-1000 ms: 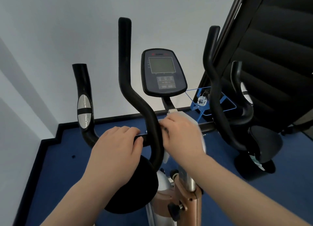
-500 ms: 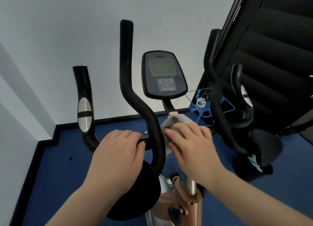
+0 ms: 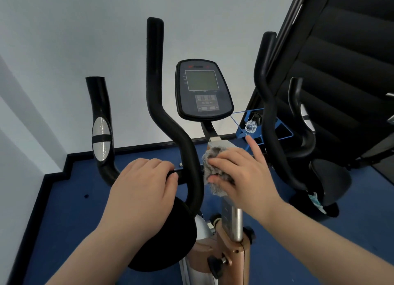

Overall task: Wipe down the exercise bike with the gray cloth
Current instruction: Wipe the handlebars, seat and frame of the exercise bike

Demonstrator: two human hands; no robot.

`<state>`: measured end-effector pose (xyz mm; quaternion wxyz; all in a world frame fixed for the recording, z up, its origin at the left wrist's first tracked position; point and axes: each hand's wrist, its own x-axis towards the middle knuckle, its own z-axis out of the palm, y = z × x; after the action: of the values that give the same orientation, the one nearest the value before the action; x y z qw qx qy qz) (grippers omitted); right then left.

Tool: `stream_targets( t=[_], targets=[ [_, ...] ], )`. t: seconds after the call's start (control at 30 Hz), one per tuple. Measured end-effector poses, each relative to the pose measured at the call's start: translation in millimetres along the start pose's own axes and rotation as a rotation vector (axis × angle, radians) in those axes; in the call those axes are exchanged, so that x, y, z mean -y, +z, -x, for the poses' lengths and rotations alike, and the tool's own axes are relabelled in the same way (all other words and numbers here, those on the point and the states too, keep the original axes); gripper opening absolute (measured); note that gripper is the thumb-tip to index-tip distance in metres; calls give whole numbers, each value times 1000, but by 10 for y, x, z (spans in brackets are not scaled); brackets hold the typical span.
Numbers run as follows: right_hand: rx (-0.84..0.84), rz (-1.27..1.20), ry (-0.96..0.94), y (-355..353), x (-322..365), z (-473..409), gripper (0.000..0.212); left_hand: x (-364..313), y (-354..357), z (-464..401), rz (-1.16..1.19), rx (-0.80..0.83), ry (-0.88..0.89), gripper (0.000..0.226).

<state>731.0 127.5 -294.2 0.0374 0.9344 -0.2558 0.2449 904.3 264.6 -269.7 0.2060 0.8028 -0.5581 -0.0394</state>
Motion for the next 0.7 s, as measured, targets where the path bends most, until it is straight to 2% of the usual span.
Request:
stream_targets(
  t=[0.2, 0.3, 0.37, 0.43, 0.5, 0.57, 0.7],
  targets=[
    [86, -152, 113, -128, 96, -192, 21, -41, -54, 49, 30, -103, 7, 27],
    [-76, -424, 227, -372, 106, -380, 16, 30, -128, 165, 58, -177, -20, 31],
    [-122, -511, 120, -447, 253, -474, 18, 122, -141, 252, 80, -179, -79, 36],
    [-17, -422, -50, -386, 447, -537, 22, 203, -135, 327, 106, -168, -130, 41],
    [161, -220, -202, -258, 609, -586, 24, 256, -129, 376, 97, -177, -152, 48],
    [302, -93, -302, -156, 634, -595, 22, 299, -133, 413, 88, -178, -172, 52],
    [378, -6, -417, -176, 488, -668, 20, 441, -124, 472, 92, -169, -142, 59]
  ],
)
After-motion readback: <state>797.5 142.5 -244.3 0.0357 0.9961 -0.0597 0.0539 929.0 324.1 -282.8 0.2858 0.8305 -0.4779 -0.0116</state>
